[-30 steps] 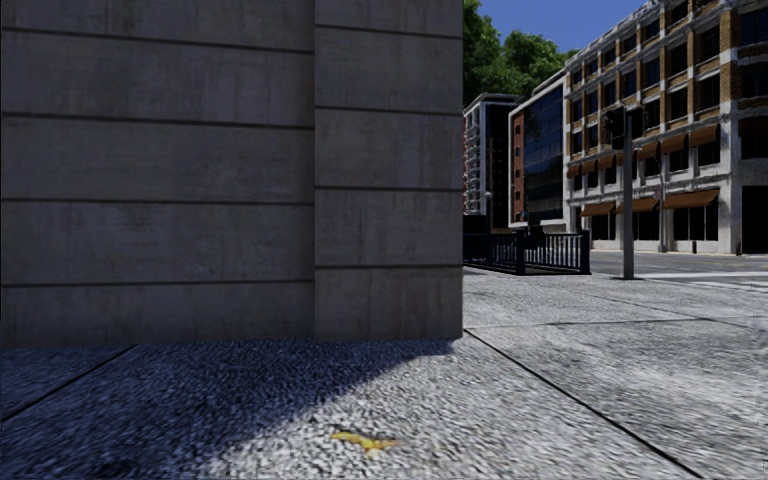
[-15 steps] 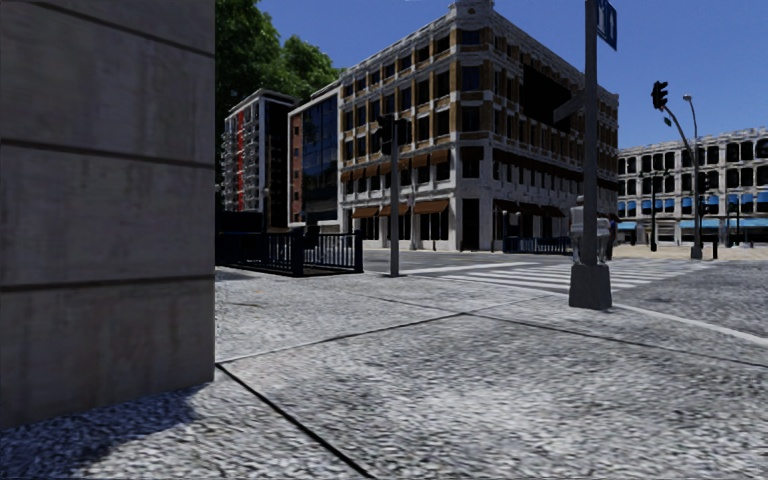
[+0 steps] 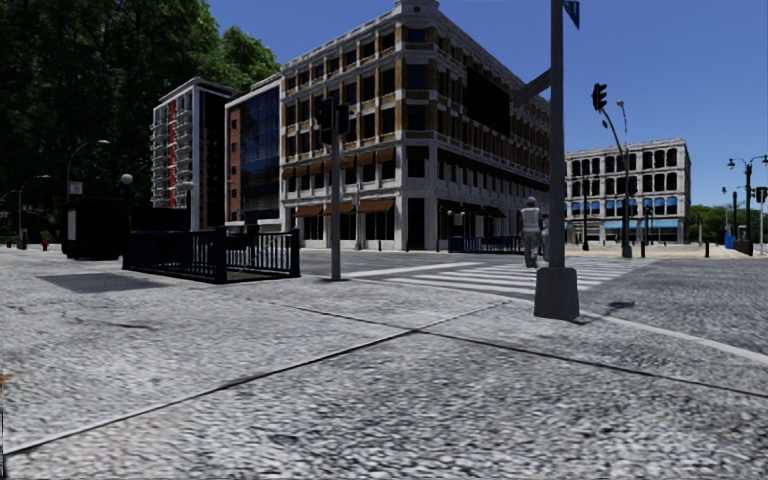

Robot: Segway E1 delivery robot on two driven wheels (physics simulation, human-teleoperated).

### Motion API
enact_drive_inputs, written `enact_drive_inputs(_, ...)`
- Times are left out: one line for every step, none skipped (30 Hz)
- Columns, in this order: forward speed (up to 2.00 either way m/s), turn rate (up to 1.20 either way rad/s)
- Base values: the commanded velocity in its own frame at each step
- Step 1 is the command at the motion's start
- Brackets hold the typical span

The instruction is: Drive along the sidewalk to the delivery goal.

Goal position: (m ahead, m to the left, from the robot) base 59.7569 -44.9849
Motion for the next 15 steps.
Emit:
enact_drive_inputs(1.76,0.00)
enact_drive_inputs(1.76,0.00)
enact_drive_inputs(1.76,0.00)
enact_drive_inputs(1.76,0.00)
enact_drive_inputs(1.76,0.00)
enact_drive_inputs(1.76,0.00)
enact_drive_inputs(1.76,0.00)
enact_drive_inputs(1.76,0.00)
enact_drive_inputs(1.76,0.00)
enact_drive_inputs(1.76,0.00)
enact_drive_inputs(1.76,0.00)
enact_drive_inputs(1.76,0.00)
enact_drive_inputs(1.76,0.00)
enact_drive_inputs(1.76,0.00)
enact_drive_inputs(1.76,0.00)
